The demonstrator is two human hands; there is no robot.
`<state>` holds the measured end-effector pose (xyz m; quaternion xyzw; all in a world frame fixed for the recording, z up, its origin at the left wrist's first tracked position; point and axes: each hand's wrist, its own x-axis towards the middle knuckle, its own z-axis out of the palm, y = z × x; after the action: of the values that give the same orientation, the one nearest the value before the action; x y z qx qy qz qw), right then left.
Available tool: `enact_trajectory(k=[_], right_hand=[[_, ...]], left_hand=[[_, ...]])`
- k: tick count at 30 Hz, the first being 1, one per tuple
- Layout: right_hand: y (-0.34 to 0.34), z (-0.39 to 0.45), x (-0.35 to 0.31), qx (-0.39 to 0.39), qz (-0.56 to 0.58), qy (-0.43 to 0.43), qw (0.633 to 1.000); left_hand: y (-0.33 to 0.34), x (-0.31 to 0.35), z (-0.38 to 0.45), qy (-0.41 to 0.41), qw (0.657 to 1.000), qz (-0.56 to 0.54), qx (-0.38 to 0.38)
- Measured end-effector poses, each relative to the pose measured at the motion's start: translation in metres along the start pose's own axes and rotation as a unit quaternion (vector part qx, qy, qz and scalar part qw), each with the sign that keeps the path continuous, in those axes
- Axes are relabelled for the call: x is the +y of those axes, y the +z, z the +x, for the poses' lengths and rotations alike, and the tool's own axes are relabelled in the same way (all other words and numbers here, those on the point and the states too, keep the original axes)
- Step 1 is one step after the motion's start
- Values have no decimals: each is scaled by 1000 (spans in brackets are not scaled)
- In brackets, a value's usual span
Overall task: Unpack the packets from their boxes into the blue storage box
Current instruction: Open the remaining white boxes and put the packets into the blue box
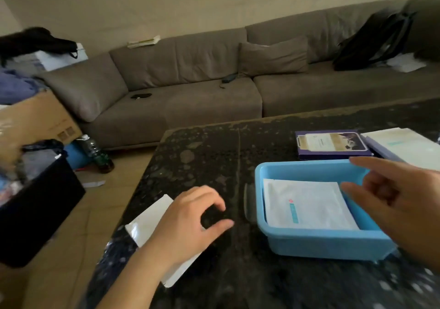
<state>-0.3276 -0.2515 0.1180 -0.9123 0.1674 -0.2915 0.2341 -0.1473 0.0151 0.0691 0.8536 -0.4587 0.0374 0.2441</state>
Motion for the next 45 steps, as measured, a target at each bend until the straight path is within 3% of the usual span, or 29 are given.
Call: enact_trajectory(k=[4,6,9,11,15,20,27,33,40,45], right_hand=[[27,-35,-30,13,114,-91,989],[54,-51,-52,-5,115,-119,986],[104,-71,-68,-109,88,-141,980],[139,-80,-73,-153,33,-169,973],[190,-81,-97,-197,1,-203,959],[224,-63,-134,-168,8,-235,957],[249,-50,-153,-220,-82,-202,951],[253,-59,-141,-119,-125,-245,954],[210,-84,-107,-23,-38,-297,954],[182,-99,-89,0,-14,-301,954]], left_hand=[[9,-54,-65,-52,981,126,-134],[15,-67,-87,-52,977,146,-144],[25,-81,-105,-37,993,102,-53],[28,-90,-111,-39,997,40,60],[13,-84,-107,-94,968,-108,207],[-1,-81,-107,-98,954,-135,249],[-4,-83,-105,-110,944,-139,277],[0,-85,-105,-96,950,-121,273],[10,-87,-108,-97,956,-131,244],[21,-89,-107,-79,956,-130,253]])
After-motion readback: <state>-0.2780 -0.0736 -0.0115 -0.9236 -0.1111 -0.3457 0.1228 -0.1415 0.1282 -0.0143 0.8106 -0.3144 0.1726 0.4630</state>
